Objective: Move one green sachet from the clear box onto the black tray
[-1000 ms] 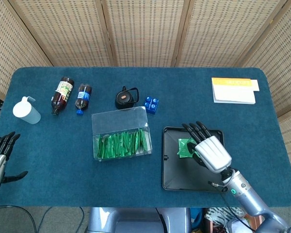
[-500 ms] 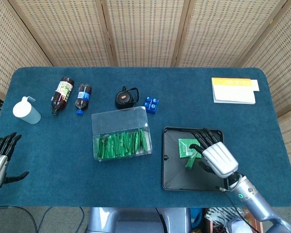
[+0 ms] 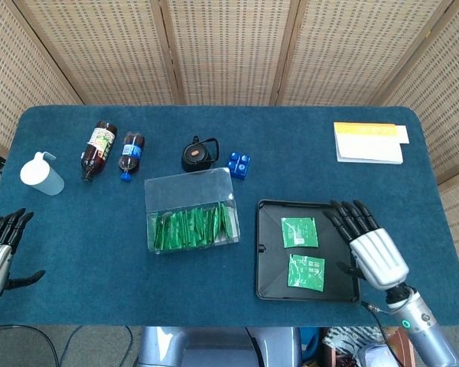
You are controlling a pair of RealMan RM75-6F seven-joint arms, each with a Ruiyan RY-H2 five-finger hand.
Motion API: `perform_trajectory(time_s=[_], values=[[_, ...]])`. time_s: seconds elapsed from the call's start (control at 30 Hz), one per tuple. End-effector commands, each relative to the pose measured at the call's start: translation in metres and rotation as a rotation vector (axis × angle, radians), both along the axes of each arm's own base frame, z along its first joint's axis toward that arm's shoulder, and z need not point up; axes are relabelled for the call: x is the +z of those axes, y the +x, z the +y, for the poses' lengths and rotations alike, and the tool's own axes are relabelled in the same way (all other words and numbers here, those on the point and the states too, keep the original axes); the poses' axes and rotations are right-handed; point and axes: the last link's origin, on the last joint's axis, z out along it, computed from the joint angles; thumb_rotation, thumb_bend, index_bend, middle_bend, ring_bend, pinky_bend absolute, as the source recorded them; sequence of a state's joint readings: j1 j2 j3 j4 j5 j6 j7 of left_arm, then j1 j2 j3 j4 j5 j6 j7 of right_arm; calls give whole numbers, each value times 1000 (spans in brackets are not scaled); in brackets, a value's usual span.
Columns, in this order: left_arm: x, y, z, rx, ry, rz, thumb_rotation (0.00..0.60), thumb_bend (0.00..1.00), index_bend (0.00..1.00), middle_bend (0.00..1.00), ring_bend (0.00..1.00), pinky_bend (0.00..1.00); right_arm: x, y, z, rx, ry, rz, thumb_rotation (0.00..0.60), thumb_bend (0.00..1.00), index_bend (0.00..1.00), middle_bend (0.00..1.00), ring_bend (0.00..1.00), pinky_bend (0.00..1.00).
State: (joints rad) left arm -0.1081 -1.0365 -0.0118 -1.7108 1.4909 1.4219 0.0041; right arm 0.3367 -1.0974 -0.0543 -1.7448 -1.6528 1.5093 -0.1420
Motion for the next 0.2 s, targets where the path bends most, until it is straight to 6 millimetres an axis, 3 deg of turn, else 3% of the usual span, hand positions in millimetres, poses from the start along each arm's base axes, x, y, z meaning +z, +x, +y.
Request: perform_trajectory(time_s=[0.03, 0.2], values=[[2, 2, -2, -12, 13, 2, 600, 63, 0, 0, 0, 0, 16, -39, 33, -130, -108, -15, 600, 0, 0, 0, 0, 0], [3, 4, -6, -22, 30, 7, 600, 63, 0, 0, 0, 0, 20, -55, 45, -178, -188, 28, 600, 0, 0, 0, 0, 0]])
